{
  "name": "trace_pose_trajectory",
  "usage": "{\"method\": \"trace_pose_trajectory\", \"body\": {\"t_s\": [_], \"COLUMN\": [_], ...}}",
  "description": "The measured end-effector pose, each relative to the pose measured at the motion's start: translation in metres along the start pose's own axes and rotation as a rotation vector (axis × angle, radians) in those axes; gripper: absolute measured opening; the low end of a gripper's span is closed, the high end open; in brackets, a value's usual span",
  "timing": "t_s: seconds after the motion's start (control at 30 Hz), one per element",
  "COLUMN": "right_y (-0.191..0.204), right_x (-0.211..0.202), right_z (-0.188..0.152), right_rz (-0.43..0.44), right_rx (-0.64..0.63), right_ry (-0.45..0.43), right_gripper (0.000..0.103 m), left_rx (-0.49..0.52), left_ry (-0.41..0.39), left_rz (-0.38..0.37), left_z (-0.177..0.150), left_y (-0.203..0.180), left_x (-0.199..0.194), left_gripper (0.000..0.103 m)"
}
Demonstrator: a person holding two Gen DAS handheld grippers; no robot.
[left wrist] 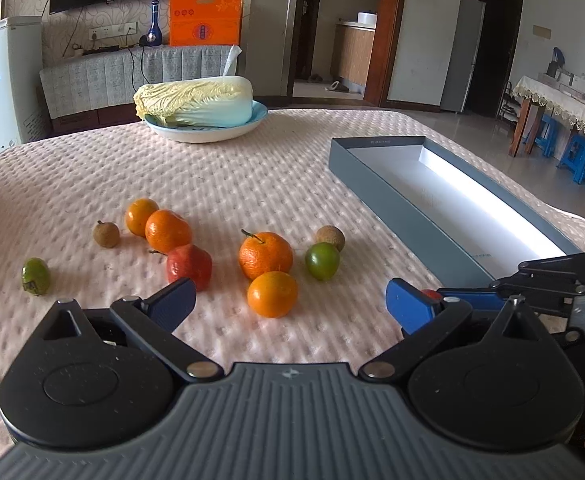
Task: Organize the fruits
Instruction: 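Grasp the orange with the left tool while the right tool holds the tomato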
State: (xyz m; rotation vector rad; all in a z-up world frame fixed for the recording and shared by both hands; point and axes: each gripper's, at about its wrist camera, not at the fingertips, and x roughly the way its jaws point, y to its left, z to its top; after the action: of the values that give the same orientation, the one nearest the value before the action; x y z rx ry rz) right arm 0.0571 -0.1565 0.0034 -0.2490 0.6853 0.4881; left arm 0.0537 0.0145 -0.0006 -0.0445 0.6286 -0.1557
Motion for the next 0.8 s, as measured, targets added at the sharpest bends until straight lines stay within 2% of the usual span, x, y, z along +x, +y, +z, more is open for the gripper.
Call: {"method": "trace_pose_trajectory", "body": {"t_s": [0.07,0.13,0.17,0.27,0.4,0.5,0.77,0.8], "right_y": [-0.001,0.0,0.0,-0.001,-0.001,-0.001,-0.002,-0.003], "right_x": [-0.001,-0.001,-0.001,0.0,0.001,0.001,0.001,0.001], "right_z": [0.0,-0.001,-0.001,-0.001,0.0,0.0,0.0,0.0], "right_rz": [0.01,0.007,0.008,0.012,0.014,0.015,0.016,0.017], "right_rx": [0.005,-0.008,-0.014,-0.012,-0.013,-0.015,-0.009,-0.007], "right_ry": [0.0,0.0,0.002,0.003,0.006,0.005,0.002,0.0], "right_gripper": [0.033,0.033,0.033,0.033,0.033,0.033,0.033,0.033], "left_rx": [-0.007,-0.011,-0.013,-0.008,-0.01,-0.01,0.007,0.009], "left_ry": [0.004,0.013,0.021,0.031,0.059,0.081,0.091,0.09], "left_rz": [-0.008,-0.014,-0.015,0.003,0.024,0.044,0.054,0.055], "left_z": [0.0,0.001,0.001,0.0,-0.002,-0.003,-0.002,-0.002], "left_y": [-0.001,0.0,0.001,0.002,0.004,0.003,-0.001,-0.001], "left_x": [0.004,0.009,0.011,0.016,0.024,0.032,0.043,0.043], "left_gripper": [0.1,0.089,0.087,0.082,0.07,0.065,0.063,0.058]}}
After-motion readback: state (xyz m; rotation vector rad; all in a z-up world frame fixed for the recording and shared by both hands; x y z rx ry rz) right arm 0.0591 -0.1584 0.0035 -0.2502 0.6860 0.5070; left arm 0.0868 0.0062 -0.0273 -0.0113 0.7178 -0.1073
